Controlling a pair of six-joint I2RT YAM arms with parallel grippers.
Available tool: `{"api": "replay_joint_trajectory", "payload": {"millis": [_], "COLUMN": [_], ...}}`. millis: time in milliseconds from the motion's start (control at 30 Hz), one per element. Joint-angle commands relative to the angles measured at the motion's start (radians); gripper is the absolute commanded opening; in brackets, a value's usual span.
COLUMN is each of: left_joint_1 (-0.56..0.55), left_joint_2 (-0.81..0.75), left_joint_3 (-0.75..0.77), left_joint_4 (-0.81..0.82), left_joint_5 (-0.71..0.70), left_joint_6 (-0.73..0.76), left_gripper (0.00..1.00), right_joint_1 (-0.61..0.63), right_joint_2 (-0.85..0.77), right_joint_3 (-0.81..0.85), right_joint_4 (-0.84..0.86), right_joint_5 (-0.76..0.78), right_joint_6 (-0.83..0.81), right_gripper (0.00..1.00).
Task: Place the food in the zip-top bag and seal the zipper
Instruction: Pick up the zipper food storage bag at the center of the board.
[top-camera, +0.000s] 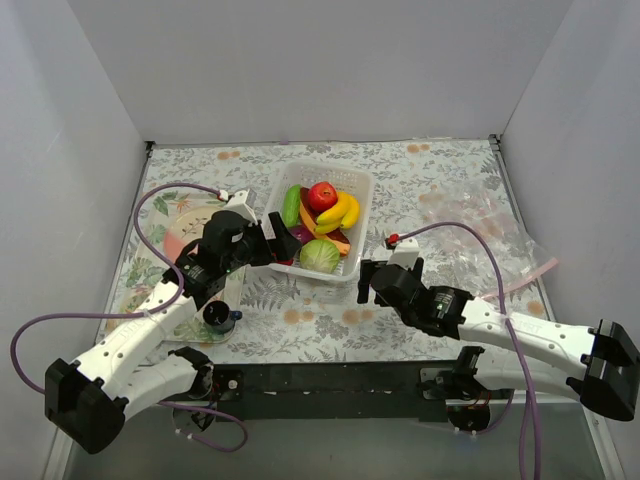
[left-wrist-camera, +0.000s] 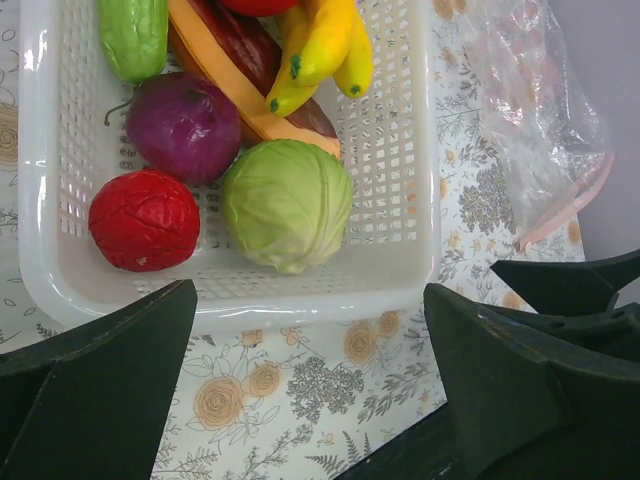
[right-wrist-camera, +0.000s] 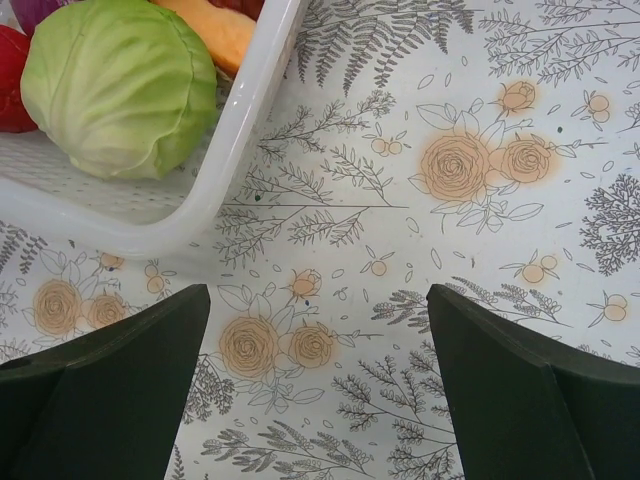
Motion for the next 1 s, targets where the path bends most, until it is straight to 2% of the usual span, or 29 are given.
{"api": "replay_joint_trajectory", "payload": {"millis": [0,100,200,333,400,533,633,733,800,967], "left_joint_1": [0.0,0.0,0.0,0.0,0.0,0.0,0.0,0.0,0.0,0.0], "left_joint_2": [-0.026,-0.012,-0.017,-0.031,-0.026,-0.008,-0.012,-0.026,-0.025,-0.021], "left_joint_3": [0.034,0.042,0.042,0.048,0.058,0.075,0.065,0.046,0.042,0.037], "left_joint_4": [-0.002,-0.008,-0.011,-0.002,-0.003,-0.012,-0.008,-0.003,0.0,0.001], "left_joint_5": [0.018,0.019,0.009,0.015,0.004,-0.004,0.013,0.019,0.016,0.019], "left_joint_6": [0.021,0.021,0.028,0.052,0.054,0.045,0.034,0.032,0.04,0.041], "left_gripper": [0.98,0.98,0.98,0.98,0.98,0.98,0.98,0.98,0.98,0.98], "right_joint_1": [-0.001,-0.009,-0.085,-0.329,-0.401,-0.669,-0.811,-0.944,-0.992,-1.121], "right_joint_2": [0.003,0.023,0.063,0.095,0.107,0.121,0.116,0.107,0.101,0.165], "right_joint_3": [0.08,0.111,0.148,0.179,0.18,0.142,0.076,0.015,-0.027,-0.042], "right_joint_4": [-0.06,-0.064,-0.08,-0.026,-0.02,0.001,0.055,0.132,0.202,0.251], "right_joint_5": [0.059,0.076,0.045,-0.102,-0.105,-0.194,-0.209,-0.269,-0.3,-0.314], "right_joint_6": [0.026,0.029,-0.001,-0.067,-0.07,-0.046,-0.038,-0.046,-0.064,-0.076], "right_gripper": [0.98,0.98,0.98,0.99,0.99,0.99,0.99,0.98,0.98,0.98]}}
